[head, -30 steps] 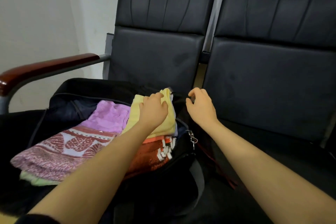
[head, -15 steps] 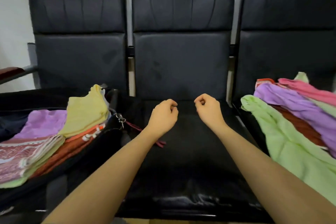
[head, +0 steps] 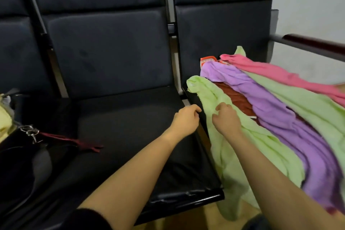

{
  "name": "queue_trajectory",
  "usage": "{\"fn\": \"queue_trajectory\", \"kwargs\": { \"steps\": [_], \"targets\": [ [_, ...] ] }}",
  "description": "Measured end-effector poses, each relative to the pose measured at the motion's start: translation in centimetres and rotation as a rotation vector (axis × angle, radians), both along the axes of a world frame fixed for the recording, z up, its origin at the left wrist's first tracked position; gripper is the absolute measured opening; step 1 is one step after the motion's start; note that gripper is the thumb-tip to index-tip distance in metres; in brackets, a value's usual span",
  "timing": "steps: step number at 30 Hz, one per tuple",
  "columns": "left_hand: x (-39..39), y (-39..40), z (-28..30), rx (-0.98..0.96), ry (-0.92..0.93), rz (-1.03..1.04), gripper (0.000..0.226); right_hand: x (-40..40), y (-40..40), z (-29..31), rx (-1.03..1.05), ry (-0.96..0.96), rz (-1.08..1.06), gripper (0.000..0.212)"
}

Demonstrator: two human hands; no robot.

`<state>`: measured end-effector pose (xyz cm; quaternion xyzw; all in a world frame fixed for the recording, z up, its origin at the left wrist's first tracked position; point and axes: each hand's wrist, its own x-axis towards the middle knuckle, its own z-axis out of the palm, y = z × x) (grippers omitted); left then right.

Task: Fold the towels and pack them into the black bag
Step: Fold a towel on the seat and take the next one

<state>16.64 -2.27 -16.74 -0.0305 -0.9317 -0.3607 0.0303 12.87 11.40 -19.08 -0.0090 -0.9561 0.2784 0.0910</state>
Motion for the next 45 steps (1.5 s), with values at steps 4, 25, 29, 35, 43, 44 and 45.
{"fn": "queue_trajectory", "kwargs": {
  "steps": [4,25,29,35,43,44,45],
  "targets": [
    [-2.6,2.1,-1.9,-0.312,-0.085,-0.075,0.042,-0.7,0.9,-1.0,0.351,-0.07,0.023,0.049],
    [-3.7,-0.1,-0.6,0.252,0.225,0.129,0.026,-0.4,0.2,-0.6,0.378,0.213,0.127,0.045],
    [-2.4,-1.3,0.8,0.255,0.315,0.169,0.028,0.2,-1.8,1.2,0.394,0.342,0.171,0.017],
    [1.3,-6.6,2.8,0.291,0.375,0.231,0.029,2.1,-7.7,3.0,0.28,0.662,0.216,0.016],
    [7.5,-14.5,0.9,0.39,0.279,0.496,0.026,5.9,-16.4,2.9,0.27,0.487,0.484,0.017],
    [8.0,-15.2,0.5,0.439,0.257,0.526,0.025,6.1,-17.1,2.7,0.308,0.429,0.508,0.02],
    [8.4,-15.8,0.1,0.497,0.236,0.557,0.023,6.2,-17.6,2.4,0.329,0.398,0.528,0.021]
  ]
}}
